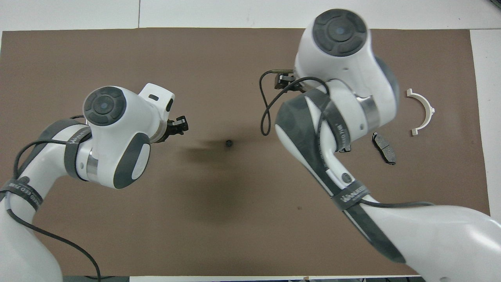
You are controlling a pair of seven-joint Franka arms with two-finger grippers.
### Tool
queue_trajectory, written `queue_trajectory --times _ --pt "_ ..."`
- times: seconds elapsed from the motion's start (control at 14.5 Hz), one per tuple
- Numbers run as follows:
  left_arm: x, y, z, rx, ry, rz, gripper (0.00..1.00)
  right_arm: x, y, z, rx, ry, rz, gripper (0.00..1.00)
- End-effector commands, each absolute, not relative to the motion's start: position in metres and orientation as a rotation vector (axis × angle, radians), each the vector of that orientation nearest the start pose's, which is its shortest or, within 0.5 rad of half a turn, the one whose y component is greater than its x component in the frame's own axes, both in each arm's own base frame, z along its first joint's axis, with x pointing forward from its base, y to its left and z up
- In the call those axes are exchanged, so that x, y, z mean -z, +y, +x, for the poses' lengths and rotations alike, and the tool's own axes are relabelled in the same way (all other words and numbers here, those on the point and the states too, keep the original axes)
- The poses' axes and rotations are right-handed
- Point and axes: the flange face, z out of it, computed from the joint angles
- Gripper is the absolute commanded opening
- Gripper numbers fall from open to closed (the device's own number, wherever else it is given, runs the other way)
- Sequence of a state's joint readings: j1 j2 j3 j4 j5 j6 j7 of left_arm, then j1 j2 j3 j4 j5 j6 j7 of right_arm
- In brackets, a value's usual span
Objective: Pick bearing gear from pile to tray
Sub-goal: 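Grasp the second bearing with the left gripper while the right gripper withdraws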
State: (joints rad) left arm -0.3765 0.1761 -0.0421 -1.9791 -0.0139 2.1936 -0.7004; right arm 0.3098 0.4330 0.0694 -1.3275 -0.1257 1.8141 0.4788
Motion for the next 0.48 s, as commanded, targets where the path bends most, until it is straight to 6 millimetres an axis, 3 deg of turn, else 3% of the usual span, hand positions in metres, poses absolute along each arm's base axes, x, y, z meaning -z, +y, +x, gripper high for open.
queue_trajectory --times 0.0,0.07,0.14,0.41 --pt "-0.363 -0.320 0.550 0.020 -0.550 -3.121 0.61 -0.515 0.156 0.659 0.099 -0.186 -3.210 1.00" --pt "-0.345 -0.347 0.547 0.004 -0.577 -3.109 0.60 -0.524 0.134 0.659 0.097 -0.219 -3.212 1.00" --pt "-0.334 -0.363 0.545 0.023 -0.613 -3.110 0.58 -0.531 0.116 0.657 0.081 -0.225 -3.216 1.00" --pt "-0.316 -0.370 0.531 0.032 -0.602 -3.113 0.56 -0.553 0.072 0.650 0.058 -0.229 -3.226 1.00"
